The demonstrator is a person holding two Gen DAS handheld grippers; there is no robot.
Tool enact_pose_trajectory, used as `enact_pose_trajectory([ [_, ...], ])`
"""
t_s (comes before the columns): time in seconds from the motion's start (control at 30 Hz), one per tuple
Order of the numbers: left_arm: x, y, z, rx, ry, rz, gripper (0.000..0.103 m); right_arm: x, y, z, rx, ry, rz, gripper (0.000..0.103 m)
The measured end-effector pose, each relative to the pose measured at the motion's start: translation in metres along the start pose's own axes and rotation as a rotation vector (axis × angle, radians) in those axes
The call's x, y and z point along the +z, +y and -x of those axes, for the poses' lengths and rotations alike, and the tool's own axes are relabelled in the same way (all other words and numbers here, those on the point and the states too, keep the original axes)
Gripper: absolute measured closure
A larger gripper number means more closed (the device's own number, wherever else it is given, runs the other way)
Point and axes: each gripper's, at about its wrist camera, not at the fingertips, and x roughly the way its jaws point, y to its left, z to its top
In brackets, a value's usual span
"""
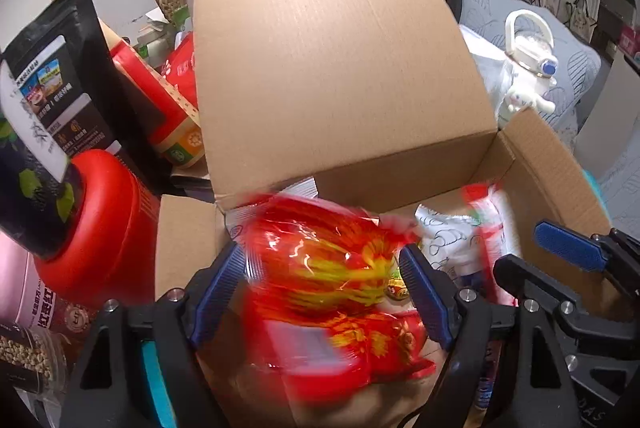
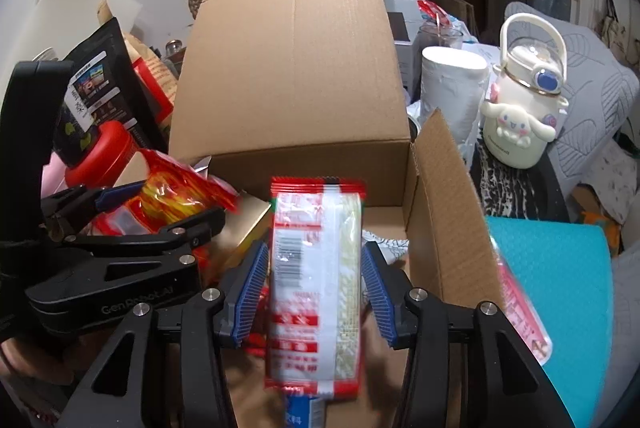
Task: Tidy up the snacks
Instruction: 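Lower the candy bag and strip packet into the box and open both tools, then move both open tools back toward the waffle and cereal packets on the table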
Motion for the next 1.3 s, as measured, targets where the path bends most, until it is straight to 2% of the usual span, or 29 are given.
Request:
enact_pose_trajectory([
  [0.1, 0.001, 0.001, 0.010, 0.005, -0.033, -0.001, 0.023, 0.002, -0.001, 0.010, 0.012, -0.025, -0.008, 0.055],
  [0.2, 0.002, 0.006, 0.026, -0.032, -0.070, 0.017, 0.023, 0.003, -0.003, 0.025, 0.008, -0.061, -0.013, 0.055],
  [0.5, -0.001, 0.006, 0.080, -0.077, -0.196, 0.004, 0.023, 0.001, 0.004, 0.072, -0.006, -0.157, 0.000, 0.055],
  [0.8, -0.015, -0.014, 0.128, -0.121, -0.283, -0.051, 0.023, -0.021, 0.006, 0.123, -0.033, -0.212, 0.014, 0.055],
  [0.93, -0.028, -0.032, 0.152, -0.178, -0.328, -0.081, 0.023, -0.033, 0.002, 0.147, -0.061, -0.231, 0.020, 0.055],
  [1.1, -0.045, -0.050, 0.172, -0.215, -0.340, -0.110, 0.023, -0.052, -0.006, 0.172, -0.090, -0.242, 0.011, 0.055],
  [1.3, -0.065, -0.063, 0.183, -0.269, -0.305, -0.121, 0.023, -0.081, -0.013, 0.194, -0.116, -0.237, -0.009, 0.055],
])
